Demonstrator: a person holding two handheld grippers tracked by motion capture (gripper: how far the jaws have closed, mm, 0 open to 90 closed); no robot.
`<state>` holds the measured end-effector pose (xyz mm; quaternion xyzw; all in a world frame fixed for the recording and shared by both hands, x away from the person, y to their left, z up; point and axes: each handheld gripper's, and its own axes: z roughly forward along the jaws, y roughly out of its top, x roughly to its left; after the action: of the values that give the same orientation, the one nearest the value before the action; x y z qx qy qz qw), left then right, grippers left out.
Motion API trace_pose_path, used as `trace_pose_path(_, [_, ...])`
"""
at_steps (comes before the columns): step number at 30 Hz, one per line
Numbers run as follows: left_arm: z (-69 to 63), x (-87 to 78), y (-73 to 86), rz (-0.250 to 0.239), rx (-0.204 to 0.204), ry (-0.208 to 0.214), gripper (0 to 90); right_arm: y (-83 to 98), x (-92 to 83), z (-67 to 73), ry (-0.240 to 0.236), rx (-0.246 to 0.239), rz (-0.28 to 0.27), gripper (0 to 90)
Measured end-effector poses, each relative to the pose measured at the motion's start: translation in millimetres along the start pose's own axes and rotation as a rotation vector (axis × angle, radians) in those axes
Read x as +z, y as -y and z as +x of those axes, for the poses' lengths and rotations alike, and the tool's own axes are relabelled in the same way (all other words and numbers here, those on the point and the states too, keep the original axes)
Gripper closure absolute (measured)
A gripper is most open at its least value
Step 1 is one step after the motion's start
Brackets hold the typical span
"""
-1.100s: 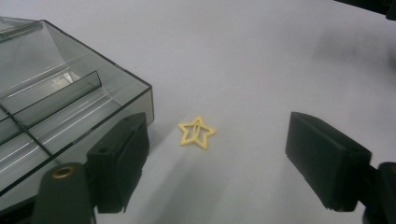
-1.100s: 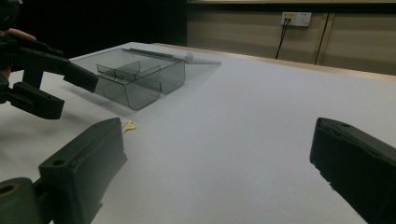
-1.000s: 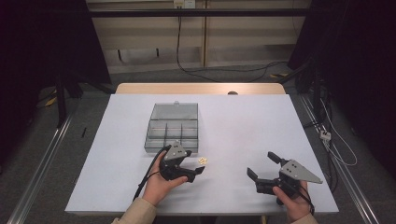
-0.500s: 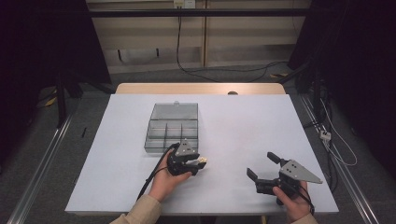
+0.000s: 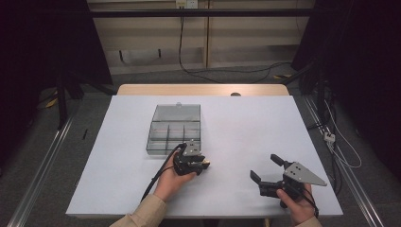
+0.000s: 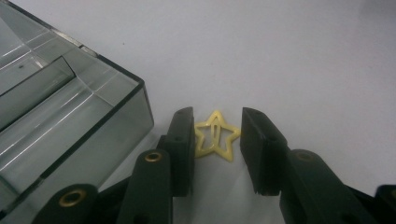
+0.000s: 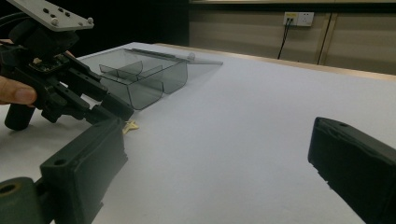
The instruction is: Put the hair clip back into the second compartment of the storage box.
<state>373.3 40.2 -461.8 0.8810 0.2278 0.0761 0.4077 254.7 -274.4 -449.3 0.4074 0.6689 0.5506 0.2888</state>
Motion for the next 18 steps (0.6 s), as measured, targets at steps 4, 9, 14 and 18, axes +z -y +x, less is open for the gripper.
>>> trace_pose_path(4, [-0.8,0.6,-0.1,0.000,-0.010,-0.004,68.3,-0.1,0.0,0.6,-0.003,-0.001,0.001,3.5])
trace_pose_path(9, [-0.5,0.8,-1.4,0.011,-0.032,-0.007,71.7,0.0,-0.1,0.3,-0.002,-0.001,0.001,3.5])
trace_pose_path(14, [-0.4,1.0,-2.5,0.018,-0.046,-0.008,72.9,0.0,-0.3,0.3,-0.001,-0.003,-0.001,3.6])
trace_pose_path(18, [-0.9,1.0,-2.9,0.018,-0.054,-0.013,73.2,-0.2,-0.5,0.4,-0.001,-0.004,-0.001,3.7])
